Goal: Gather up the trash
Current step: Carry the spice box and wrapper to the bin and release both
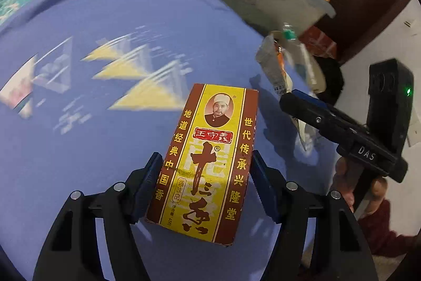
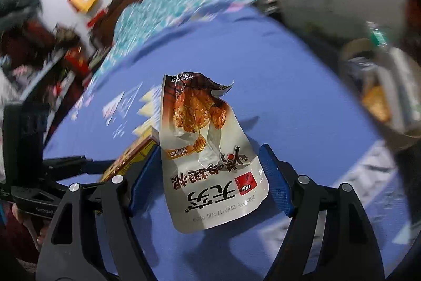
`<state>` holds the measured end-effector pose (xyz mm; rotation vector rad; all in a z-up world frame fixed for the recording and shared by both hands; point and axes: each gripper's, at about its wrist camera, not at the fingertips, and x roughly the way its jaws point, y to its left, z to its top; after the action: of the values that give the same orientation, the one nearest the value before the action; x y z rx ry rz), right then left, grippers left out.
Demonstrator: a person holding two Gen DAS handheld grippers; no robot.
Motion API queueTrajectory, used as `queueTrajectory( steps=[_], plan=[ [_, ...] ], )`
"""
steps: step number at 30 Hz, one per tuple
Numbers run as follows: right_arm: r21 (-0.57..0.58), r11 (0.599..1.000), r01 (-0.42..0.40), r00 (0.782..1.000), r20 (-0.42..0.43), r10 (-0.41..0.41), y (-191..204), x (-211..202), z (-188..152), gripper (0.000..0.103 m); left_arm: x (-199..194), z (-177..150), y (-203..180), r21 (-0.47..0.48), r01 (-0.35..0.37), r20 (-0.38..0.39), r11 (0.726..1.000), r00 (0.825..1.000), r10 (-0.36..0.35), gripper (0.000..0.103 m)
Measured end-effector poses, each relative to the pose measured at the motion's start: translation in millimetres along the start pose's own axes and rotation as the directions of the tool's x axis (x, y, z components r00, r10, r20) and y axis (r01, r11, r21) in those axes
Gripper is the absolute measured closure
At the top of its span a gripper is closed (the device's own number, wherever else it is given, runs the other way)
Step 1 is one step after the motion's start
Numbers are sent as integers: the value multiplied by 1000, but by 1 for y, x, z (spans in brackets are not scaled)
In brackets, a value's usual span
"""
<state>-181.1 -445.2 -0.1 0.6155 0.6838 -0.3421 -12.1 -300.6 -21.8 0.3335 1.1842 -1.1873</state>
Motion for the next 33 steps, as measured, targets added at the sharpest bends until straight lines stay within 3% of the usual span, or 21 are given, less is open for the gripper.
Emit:
queueTrajectory(
  steps=[5, 10, 18, 21, 24, 27, 33],
  plan=[
    [114, 993, 34, 994, 97, -45, -72, -39, 12, 28, 27, 50, -47, 27, 100, -22, 995, 995, -99, 39],
    [219, 975, 31, 984, 162, -68, -138, -70, 24, 28, 66, 98, -105, 85, 133, -47, 987, 990, -129, 39],
    [338, 940, -39, 967, 249, -50, -215, -98, 40, 27, 139, 155, -159, 15, 189, -96, 982, 978, -187, 40],
    [366, 929, -54, 963, 263, -48, -234, -98, 48, 27, 165, 169, -169, -45, 214, -112, 976, 969, -218, 56],
    [375, 922, -93, 965, 261, -9, -242, -87, 56, 27, 188, 175, -170, -113, 219, -121, 969, 965, -232, 56],
    [356, 925, -136, 970, 239, 51, -239, -74, 59, 27, 207, 178, -172, -116, 175, -138, 978, 972, -191, 56],
    [333, 920, -208, 969, 199, 147, -229, -48, 59, 27, 196, 189, -151, -155, 166, -91, 974, 979, -181, 56]
  ],
)
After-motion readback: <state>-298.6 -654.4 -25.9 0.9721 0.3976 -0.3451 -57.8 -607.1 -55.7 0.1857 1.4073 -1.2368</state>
